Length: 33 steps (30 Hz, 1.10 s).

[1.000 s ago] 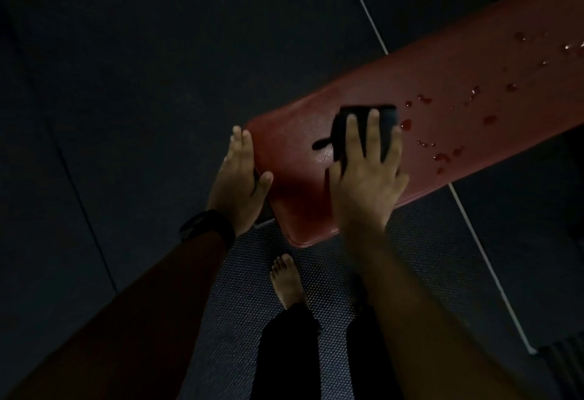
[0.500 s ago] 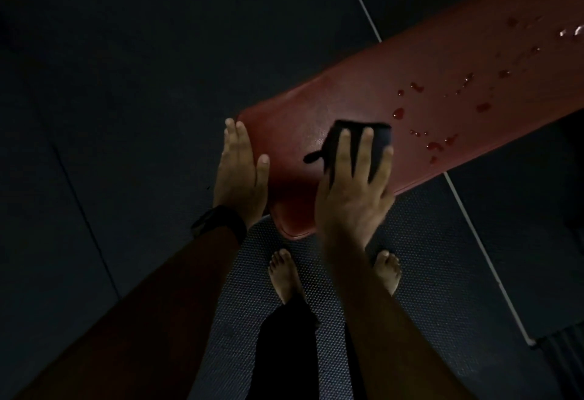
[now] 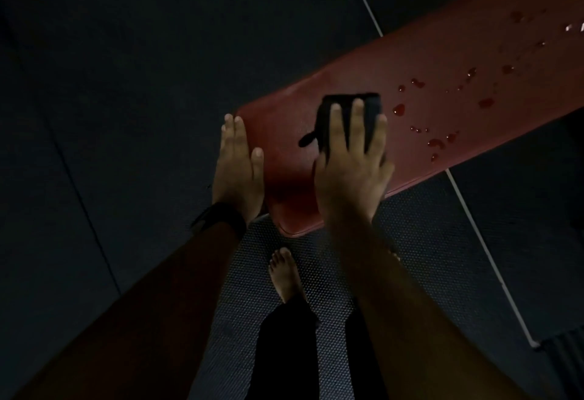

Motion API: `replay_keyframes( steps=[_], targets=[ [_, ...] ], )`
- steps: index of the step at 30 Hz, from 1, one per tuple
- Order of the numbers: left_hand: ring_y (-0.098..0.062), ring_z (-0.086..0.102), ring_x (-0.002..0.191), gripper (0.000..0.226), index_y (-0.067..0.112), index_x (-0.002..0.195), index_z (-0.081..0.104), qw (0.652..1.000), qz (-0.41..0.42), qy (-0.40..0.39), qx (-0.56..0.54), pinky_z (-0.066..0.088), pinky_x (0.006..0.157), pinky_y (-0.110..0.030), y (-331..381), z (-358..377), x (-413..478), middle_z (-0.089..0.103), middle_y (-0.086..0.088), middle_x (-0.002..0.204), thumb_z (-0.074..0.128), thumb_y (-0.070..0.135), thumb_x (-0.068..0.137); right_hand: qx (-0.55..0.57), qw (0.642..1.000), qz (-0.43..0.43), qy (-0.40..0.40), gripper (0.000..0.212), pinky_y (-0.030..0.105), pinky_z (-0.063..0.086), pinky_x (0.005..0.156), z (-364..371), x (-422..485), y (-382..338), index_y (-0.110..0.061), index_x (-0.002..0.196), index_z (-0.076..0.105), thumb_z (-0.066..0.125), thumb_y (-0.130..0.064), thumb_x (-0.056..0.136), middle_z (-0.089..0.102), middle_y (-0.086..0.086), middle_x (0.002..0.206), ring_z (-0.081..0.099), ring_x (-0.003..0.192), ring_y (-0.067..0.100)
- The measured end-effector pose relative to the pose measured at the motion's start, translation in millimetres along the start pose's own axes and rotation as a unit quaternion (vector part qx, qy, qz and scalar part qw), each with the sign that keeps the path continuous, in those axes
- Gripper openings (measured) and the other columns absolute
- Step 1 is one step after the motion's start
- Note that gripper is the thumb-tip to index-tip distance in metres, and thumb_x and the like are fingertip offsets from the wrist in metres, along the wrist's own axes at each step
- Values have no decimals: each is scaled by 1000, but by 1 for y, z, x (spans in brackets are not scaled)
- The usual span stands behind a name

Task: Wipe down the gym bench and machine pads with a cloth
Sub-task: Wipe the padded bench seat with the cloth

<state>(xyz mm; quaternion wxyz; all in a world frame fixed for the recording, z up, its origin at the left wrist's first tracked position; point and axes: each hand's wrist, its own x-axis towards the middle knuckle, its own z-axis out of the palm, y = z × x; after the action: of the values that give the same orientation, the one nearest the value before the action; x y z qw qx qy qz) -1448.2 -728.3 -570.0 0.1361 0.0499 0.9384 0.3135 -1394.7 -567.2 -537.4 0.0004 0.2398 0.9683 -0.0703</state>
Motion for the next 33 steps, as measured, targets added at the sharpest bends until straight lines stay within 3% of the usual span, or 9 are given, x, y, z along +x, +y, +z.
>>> replay_keyframes(
  steps=[4, 11, 13, 15, 18, 23, 26, 29, 33],
  targets=[
    [-20, -2, 157, 64, 6, 161, 5, 1000, 11, -2, 21, 1, 122, -24, 0, 2, -2, -2, -12, 170, 27, 32, 107, 47, 999, 27, 6, 56, 54, 49, 94, 5, -54, -25, -24, 155, 41, 51, -35, 100, 34, 5, 163, 35, 146, 39],
    [-17, -4, 155, 65, 5, 161, 7, 999, 27, -11, 26, 4, 126, -29, -2, 0, -2, 1, -12, 170, 26, 35, 106, 21, 943, -328, -55, 54, 55, 47, 98, 7, 42, -34, -29, 153, 42, 53, -38, 101, 35, 2, 162, 33, 147, 38],
    [-18, -3, 156, 65, 6, 161, 7, 999, 25, -8, 24, 4, 125, -28, -3, -1, -3, 0, -11, 170, 27, 35, 107, -1, 957, -271, -106, 63, 58, 40, 105, 1, 67, -26, -33, 159, 24, 48, -37, 102, 16, -1, 169, 15, 154, 37],
    [-20, -2, 157, 63, 6, 161, 6, 999, 20, -14, 28, 5, 125, -30, -3, -1, -3, 0, -10, 170, 27, 34, 108, 0, 988, -107, -114, 70, 59, 33, 110, -5, 78, -20, -35, 161, 9, 47, -36, 103, 0, -3, 171, 2, 155, 36],
    [-18, -4, 156, 62, 8, 162, 5, 999, 21, -17, 28, 5, 125, -30, -3, -2, -3, -2, -9, 170, 28, 33, 110, -2, 993, 5, -118, 71, 58, 30, 114, -12, 72, -39, -32, 162, 6, 45, -36, 104, -4, -1, 171, 0, 155, 39],
    [-17, -5, 155, 64, 6, 161, 7, 1000, 14, -12, 6, -1, 123, -23, -1, 1, -3, -1, -11, 170, 26, 34, 107, 9, 940, -319, -121, 62, 52, 32, 110, -6, 70, -61, -36, 160, 20, 46, -42, 103, 12, -4, 170, 12, 155, 34],
    [-16, -7, 155, 64, 7, 161, 6, 1000, 14, -14, 0, -2, 121, -20, -2, 0, -2, -2, -9, 170, 27, 31, 107, 18, 978, -171, -115, 65, 54, 33, 109, -2, 73, -30, -39, 160, 17, 45, -40, 102, 8, -6, 170, 9, 155, 32],
    [-18, -7, 156, 64, 9, 162, 3, 1000, 10, -21, 0, -1, 121, -22, 0, -3, -5, -4, -7, 170, 27, 31, 106, 17, 999, 30, -17, 66, 55, 44, 97, -2, 24, -14, -34, 159, 26, 50, -40, 98, 19, -1, 169, 22, 151, 37],
    [-25, -3, 157, 69, 7, 161, 4, 999, 8, -33, -6, 3, 122, -31, -1, -2, -1, -3, -12, 170, 25, 41, 105, 45, 998, 29, -12, 66, 60, 49, 92, 10, -73, -50, -26, 158, 33, 52, -41, 97, 26, 5, 167, 27, 148, 41]
  ],
)
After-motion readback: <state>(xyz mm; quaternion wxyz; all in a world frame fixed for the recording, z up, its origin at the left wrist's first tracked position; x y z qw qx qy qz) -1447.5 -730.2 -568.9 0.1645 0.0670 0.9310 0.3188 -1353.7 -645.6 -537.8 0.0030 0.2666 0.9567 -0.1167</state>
